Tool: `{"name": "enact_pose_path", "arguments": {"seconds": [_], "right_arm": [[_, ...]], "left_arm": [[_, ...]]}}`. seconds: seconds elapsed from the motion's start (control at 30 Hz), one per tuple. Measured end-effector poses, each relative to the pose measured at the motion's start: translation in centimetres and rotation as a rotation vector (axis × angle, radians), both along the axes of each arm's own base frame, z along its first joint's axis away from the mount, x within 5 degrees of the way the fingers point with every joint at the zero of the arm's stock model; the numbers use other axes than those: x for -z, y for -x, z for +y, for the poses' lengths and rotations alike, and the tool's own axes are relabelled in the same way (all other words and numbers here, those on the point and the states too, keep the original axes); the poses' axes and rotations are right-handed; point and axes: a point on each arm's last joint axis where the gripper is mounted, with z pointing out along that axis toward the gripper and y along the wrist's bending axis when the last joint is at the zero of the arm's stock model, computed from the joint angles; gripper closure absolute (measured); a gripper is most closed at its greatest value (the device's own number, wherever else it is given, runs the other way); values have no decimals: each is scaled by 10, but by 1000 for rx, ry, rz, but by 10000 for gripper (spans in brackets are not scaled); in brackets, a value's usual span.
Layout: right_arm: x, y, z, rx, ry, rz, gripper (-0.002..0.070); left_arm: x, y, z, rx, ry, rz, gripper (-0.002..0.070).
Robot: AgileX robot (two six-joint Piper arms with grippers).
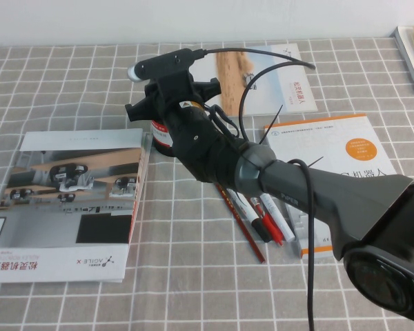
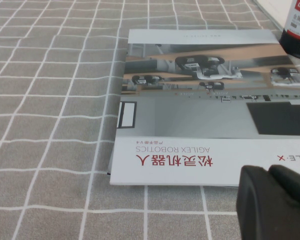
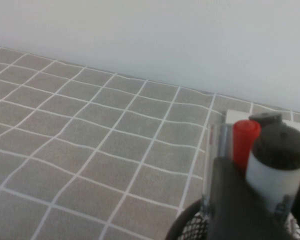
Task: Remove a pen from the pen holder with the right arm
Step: 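Take a marker out of the pen holder and lay it on the table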
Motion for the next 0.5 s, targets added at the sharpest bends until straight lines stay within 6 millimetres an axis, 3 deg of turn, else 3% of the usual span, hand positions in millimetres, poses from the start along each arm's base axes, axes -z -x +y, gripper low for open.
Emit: {"name": "enact_pose_path", "arguments": {"seconds": [0.5], "right_arm": [[0,0,0,-3,17,-6,530]], "left_arm": [[0,0,0,0,0,0,680]]}}
